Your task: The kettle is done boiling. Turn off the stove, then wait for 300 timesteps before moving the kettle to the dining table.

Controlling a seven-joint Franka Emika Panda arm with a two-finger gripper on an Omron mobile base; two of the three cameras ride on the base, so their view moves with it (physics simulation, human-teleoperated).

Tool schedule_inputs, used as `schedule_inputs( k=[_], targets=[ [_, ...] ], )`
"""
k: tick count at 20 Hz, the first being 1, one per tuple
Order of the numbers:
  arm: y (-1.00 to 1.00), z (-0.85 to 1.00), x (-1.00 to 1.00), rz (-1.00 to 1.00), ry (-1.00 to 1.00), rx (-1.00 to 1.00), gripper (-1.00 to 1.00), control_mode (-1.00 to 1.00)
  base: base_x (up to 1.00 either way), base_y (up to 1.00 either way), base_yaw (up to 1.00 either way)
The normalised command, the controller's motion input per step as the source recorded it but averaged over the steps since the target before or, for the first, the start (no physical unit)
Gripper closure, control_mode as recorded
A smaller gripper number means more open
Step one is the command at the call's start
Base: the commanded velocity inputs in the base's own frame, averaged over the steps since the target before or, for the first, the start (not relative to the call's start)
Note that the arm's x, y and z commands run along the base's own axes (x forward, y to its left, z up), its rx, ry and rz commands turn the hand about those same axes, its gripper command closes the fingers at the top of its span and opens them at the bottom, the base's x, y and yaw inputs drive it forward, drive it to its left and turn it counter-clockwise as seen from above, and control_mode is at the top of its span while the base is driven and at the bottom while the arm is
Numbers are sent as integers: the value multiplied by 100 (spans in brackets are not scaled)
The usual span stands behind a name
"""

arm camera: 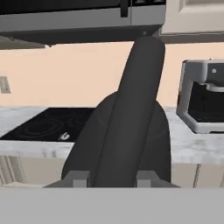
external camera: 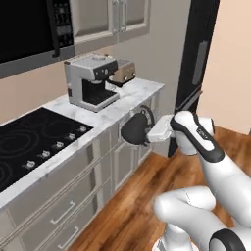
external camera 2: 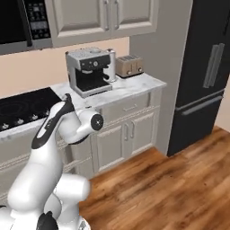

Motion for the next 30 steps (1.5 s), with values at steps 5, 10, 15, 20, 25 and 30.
schedule_inputs(
  k=[5, 10, 15, 20, 25, 30],
  targets=[
    [0, 0, 0, 0, 0, 0, 100, 100, -11, -1, -57],
    [0, 0, 0, 0, 0, 0, 100, 100, -10, 0, -58],
    [0, 0, 0, 0, 0, 0, 100, 100, -14, -1, -59],
    [0, 0, 0, 0, 0, 0, 100, 100, -15, 0, -59],
    [0, 0, 0, 0, 0, 0, 100, 100, -3, 0, -58],
    [0, 0, 0, 0, 0, 0, 100, 100, -1, 0, -56]
  ],
)
